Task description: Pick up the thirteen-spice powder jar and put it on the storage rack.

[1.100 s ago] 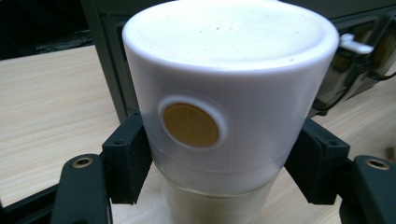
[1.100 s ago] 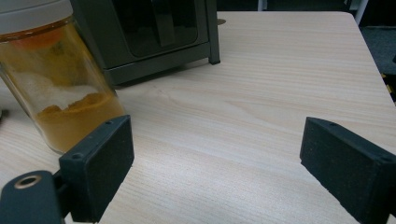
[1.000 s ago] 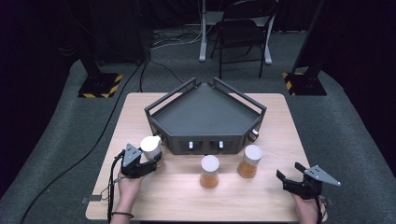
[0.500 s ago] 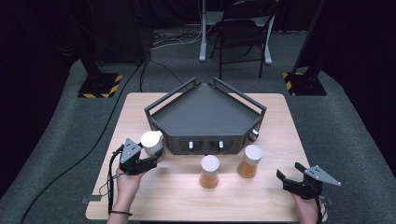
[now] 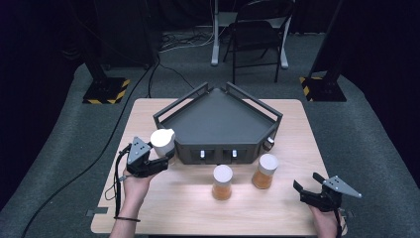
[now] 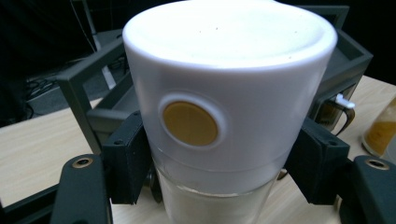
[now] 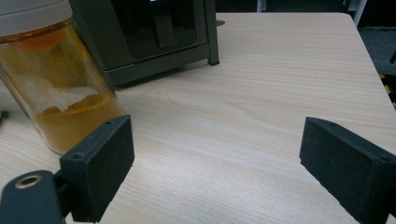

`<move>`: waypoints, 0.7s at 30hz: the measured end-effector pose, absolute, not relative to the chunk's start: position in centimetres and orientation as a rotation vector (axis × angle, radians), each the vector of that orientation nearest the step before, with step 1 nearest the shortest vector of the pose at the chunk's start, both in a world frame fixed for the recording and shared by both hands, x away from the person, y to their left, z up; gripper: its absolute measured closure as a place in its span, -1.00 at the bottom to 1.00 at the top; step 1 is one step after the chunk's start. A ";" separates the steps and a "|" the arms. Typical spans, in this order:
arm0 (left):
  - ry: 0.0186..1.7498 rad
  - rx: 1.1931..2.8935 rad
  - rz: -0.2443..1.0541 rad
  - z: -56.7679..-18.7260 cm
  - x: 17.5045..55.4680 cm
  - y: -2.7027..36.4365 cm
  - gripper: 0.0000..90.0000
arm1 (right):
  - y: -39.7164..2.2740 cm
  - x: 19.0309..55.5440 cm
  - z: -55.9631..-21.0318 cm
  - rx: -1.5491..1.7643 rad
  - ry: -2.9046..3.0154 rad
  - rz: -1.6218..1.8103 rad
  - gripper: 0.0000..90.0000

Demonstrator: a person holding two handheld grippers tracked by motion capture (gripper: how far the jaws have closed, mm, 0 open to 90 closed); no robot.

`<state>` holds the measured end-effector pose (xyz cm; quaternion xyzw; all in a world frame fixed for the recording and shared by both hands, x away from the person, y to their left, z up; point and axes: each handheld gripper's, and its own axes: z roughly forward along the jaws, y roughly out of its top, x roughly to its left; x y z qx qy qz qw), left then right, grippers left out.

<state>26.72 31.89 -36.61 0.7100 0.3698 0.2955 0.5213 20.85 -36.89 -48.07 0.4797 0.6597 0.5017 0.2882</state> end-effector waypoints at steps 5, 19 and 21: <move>0.866 1.703 0.714 -35.4 27.1 31.5 -0.32 | -36.9 20.8 -48.1 1.281 1.761 1.340 -0.80; 0.850 1.677 0.701 -33.1 29.1 30.5 -0.32 | -36.9 20.8 -48.1 1.278 1.761 1.339 -0.80; 0.847 1.676 0.699 -32.9 29.5 30.3 -0.32 | -36.9 20.8 -48.1 1.279 1.760 1.340 -0.79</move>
